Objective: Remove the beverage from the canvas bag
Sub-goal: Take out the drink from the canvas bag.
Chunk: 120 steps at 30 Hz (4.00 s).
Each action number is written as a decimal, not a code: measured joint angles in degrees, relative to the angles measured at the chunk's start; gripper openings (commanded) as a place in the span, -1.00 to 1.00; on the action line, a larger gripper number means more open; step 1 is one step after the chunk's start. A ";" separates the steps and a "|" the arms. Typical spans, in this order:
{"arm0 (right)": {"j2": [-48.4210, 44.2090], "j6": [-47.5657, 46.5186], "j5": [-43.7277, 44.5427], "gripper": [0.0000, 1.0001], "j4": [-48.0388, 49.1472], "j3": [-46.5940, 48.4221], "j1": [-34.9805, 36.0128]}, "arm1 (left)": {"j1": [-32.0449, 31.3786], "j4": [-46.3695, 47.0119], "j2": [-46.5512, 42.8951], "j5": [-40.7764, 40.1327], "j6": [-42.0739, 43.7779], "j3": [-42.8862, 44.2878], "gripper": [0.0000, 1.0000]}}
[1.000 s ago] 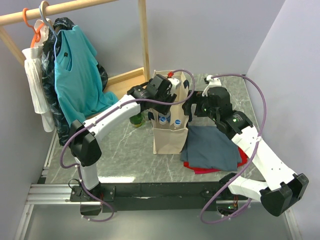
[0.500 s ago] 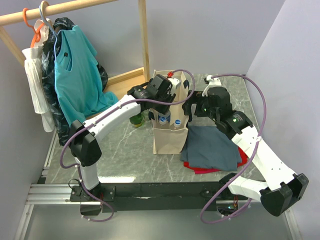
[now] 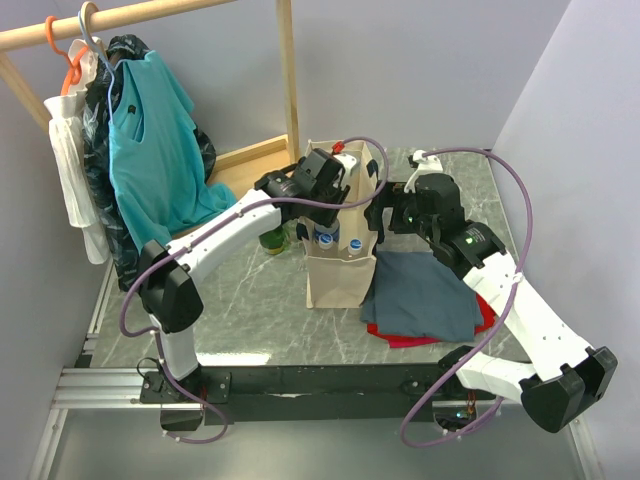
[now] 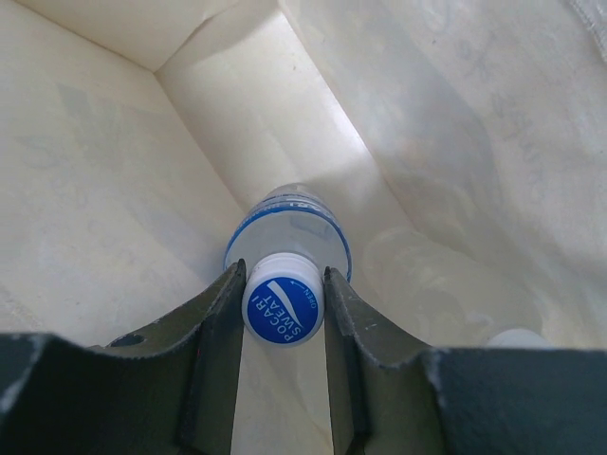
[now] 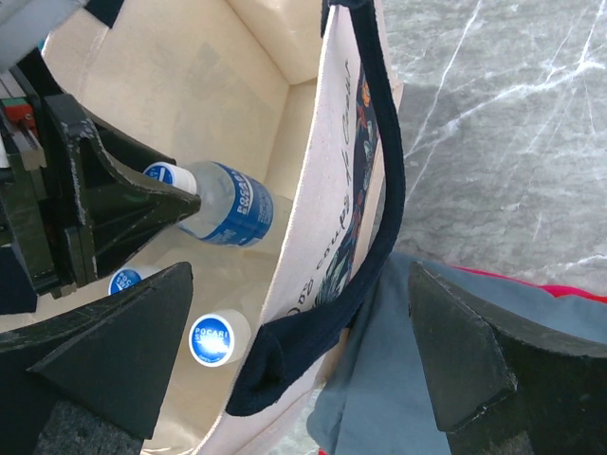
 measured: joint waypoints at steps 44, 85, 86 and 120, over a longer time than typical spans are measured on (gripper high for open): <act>-0.02 0.20 -0.07 1.00 0.02 0.00 0.00 | 0.09 13.84 -17.22 -4.44 -1.36 -8.46 -0.98; -0.70 0.22 -0.17 1.00 0.52 -0.26 0.00 | 0.13 24.83 -18.45 -5.44 -0.07 -9.40 -0.98; -0.70 0.22 -0.20 1.00 0.55 -0.26 0.00 | 0.13 25.24 -18.47 -5.44 -0.09 -9.40 -0.98; -0.79 0.24 -1.27 1.00 1.16 -0.31 0.00 | 0.13 30.08 -23.78 -7.48 2.58 -9.27 -0.98</act>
